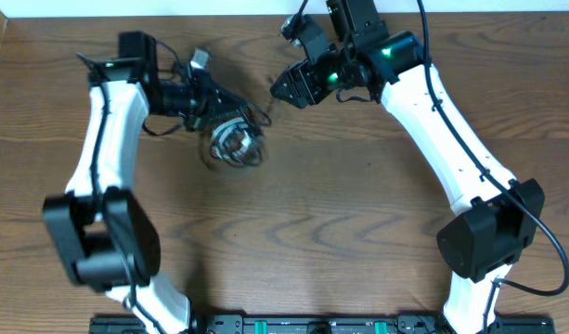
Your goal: Untangle cables
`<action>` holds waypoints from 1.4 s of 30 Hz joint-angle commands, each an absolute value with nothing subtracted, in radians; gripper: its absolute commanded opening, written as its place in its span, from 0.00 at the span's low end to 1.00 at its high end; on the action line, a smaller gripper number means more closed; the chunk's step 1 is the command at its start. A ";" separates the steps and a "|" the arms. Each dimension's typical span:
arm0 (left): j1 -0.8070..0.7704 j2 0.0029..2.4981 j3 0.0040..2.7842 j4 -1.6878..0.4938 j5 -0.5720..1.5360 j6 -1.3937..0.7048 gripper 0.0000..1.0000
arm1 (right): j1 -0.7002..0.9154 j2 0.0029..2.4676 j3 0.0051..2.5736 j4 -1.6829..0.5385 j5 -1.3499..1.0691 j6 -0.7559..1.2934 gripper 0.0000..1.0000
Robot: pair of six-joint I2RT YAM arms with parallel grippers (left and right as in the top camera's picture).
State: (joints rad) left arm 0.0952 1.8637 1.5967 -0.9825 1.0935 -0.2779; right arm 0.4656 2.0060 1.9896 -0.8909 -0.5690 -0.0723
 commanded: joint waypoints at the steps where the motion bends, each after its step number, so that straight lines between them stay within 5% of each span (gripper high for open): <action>1: 0.094 1.752 1.617 -0.965 0.897 -0.352 0.07 | 0.461 2.015 1.994 -0.911 -0.669 -0.215 0.68; 24: -0.019 1.616 1.616 -0.918 0.360 -0.718 0.07 | 0.564 2.015 1.994 -0.916 -0.818 -0.368 0.70; 42: -0.019 1.616 1.615 -0.937 0.543 -0.817 0.07 | 0.641 2.021 1.994 -0.892 -0.785 -0.405 0.70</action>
